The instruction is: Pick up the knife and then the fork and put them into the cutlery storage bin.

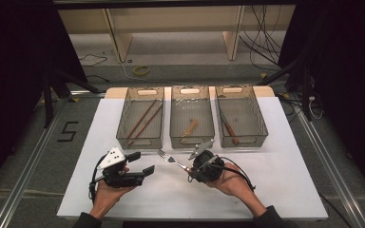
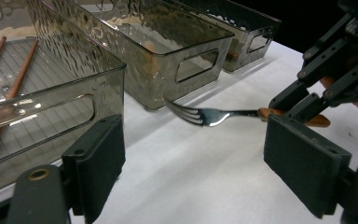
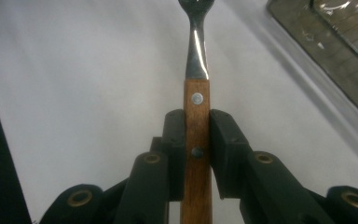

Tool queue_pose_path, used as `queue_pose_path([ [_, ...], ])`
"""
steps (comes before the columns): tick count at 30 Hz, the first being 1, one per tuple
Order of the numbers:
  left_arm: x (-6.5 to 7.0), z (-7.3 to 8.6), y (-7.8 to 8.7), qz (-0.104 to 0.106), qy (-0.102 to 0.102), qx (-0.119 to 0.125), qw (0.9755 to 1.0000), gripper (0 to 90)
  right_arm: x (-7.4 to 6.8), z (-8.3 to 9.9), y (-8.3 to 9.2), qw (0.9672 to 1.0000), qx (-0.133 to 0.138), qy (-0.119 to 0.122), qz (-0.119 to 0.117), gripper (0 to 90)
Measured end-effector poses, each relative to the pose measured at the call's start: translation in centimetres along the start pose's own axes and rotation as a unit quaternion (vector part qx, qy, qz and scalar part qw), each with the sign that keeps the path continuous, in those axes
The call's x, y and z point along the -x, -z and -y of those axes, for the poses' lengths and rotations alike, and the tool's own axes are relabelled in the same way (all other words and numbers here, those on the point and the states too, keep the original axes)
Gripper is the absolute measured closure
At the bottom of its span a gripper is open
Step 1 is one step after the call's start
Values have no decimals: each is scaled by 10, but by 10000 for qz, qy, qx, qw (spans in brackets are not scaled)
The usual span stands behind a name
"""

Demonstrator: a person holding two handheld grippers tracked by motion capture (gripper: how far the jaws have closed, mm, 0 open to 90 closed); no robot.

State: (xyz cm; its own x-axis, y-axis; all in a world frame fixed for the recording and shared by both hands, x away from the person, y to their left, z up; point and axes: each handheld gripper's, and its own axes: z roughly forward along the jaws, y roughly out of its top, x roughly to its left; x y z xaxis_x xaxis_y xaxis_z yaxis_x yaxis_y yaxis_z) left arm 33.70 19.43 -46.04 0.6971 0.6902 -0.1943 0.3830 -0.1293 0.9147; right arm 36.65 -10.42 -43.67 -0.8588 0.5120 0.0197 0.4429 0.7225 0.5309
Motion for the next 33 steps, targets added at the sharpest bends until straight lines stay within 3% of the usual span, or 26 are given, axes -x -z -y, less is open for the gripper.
queue_pose_path([
  [3,0,0,0,18,-7,19,10000,195,3,-1,7,9998,148,-81,-88,775],
  [13,0,0,1,35,11,41,10000,189,17,1,27,9985,468,-275,43,775],
  [33,0,0,1,36,22,67,10000,183,44,7,53,9938,856,-652,266,775],
])
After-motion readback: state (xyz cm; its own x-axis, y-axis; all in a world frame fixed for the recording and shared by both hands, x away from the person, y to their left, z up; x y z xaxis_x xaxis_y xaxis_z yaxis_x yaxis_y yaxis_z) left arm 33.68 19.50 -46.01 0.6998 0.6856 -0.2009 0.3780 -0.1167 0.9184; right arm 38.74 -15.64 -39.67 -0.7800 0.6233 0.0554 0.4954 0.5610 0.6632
